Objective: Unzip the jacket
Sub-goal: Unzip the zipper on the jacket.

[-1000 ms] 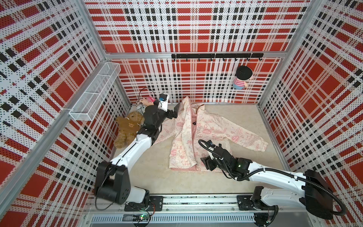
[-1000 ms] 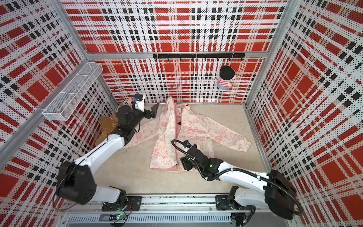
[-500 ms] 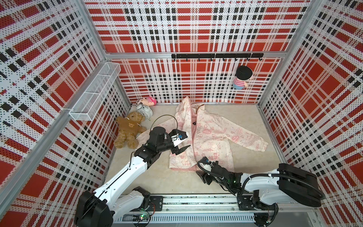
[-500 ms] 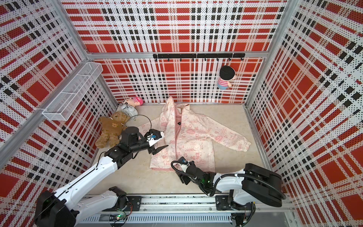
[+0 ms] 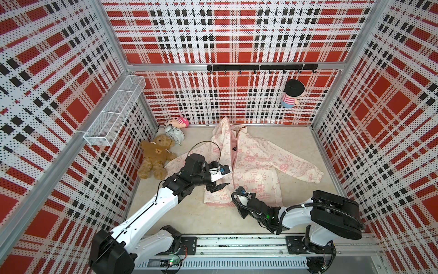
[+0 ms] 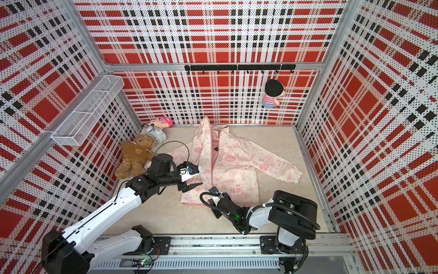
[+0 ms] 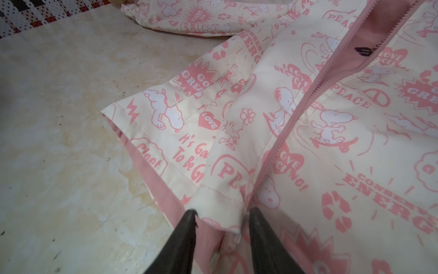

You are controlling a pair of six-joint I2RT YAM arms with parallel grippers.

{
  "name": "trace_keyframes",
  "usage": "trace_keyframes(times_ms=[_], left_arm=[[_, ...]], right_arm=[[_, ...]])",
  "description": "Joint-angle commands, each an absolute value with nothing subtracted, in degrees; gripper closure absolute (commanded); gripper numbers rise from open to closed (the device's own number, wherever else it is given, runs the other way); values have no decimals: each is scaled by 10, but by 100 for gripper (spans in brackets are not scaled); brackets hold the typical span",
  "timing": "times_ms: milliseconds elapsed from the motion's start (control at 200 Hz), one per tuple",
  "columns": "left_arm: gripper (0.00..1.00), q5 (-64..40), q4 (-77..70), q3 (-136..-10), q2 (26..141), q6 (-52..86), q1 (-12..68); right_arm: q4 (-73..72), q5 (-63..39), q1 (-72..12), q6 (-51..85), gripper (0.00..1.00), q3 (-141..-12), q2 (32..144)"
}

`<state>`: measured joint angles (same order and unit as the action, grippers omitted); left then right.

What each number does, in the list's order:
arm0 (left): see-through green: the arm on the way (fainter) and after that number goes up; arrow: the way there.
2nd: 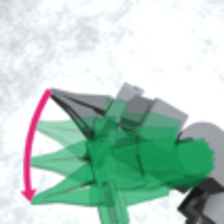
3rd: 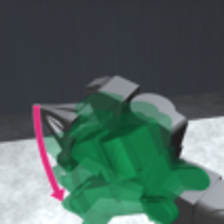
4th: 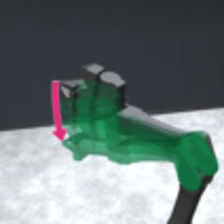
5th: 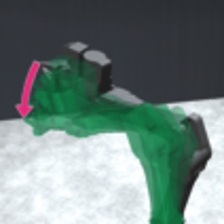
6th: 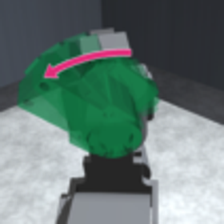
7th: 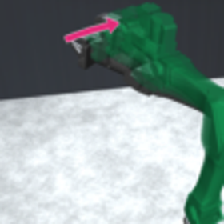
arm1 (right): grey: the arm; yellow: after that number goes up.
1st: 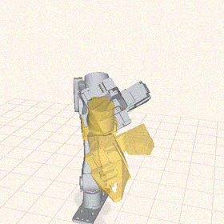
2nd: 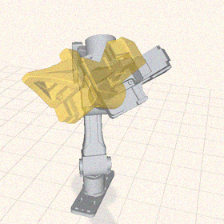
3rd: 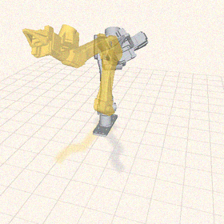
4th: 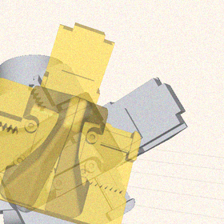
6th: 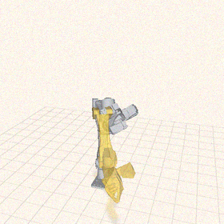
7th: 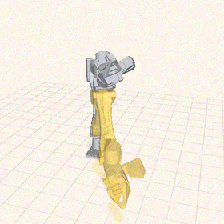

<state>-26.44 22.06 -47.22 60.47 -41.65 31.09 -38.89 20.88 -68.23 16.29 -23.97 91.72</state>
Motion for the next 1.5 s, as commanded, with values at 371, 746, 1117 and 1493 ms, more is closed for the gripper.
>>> trace_keyframes(times_ms=[371,746,1117,1493], left_arm=[[30,-257,242,-442,614,-386,369],[8,-158,98,-382,616,-296,422],[12,-111,-30,-334,666,-250,485],[19,-77,56,-335,647,-277,488]], right_arm=[[-330,250,-669,217,69,-249,928],[-371,253,-666,212,98,-191,861],[-339,231,-688,69,99,-180,784],[-238,265,-706,120,51,-113,548]])
